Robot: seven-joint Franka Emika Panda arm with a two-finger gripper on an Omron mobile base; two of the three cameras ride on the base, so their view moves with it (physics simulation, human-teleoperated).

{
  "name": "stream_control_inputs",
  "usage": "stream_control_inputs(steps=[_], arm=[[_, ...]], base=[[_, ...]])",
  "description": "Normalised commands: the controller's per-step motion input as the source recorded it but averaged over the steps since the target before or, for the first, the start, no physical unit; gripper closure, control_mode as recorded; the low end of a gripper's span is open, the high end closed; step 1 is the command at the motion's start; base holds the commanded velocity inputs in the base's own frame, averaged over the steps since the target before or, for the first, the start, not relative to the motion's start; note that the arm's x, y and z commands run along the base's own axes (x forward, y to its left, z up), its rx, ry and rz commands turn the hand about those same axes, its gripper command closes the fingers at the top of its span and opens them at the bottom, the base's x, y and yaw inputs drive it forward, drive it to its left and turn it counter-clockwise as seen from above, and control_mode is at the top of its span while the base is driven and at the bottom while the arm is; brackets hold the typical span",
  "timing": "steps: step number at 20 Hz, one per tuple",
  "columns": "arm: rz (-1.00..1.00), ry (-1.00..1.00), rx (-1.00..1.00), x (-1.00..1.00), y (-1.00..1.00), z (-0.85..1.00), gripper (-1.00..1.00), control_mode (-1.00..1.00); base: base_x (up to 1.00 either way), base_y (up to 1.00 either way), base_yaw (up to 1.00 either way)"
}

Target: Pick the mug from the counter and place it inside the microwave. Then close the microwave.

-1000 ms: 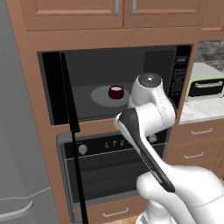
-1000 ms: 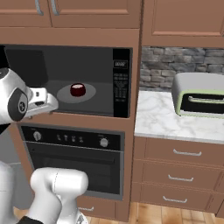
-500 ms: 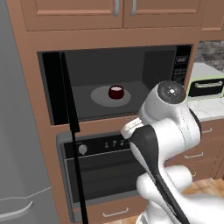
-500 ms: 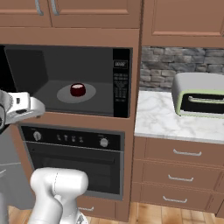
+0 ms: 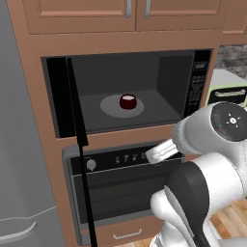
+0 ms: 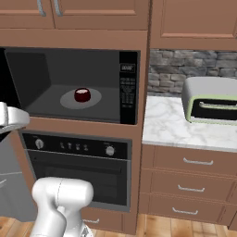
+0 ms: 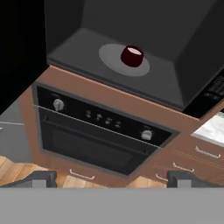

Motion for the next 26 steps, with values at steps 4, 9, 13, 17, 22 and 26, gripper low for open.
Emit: stream_control_inputs(steps=[4,9,13,17,22,26], arm=[[0.0,-0.16,0.0,-0.79,0.0,0.26,-1.0,-1.0],[0.0,-0.15,0.0,-0.88,0.0,0.26,-1.0,-1.0],[0.0,-0.12,0.0,-0.83,0.0,0.34,-1.0,-1.0],[0.0,-0.13,0.0,-0.65,0.0,0.37,-1.0,-1.0],[0.0,-0.18,0.0,-0.54,0.0,0.37,-1.0,-1.0],[0.0,-0.3,0.0,-0.36,0.0,0.27,-1.0,-1.0]], base=[[0.0,0.0,0.0],[0.0,0.0,0.0],[0.0,0.0,0.0],[0.0,0.0,0.0],[0.0,0.0,0.0],[0.0,0.0,0.0]])
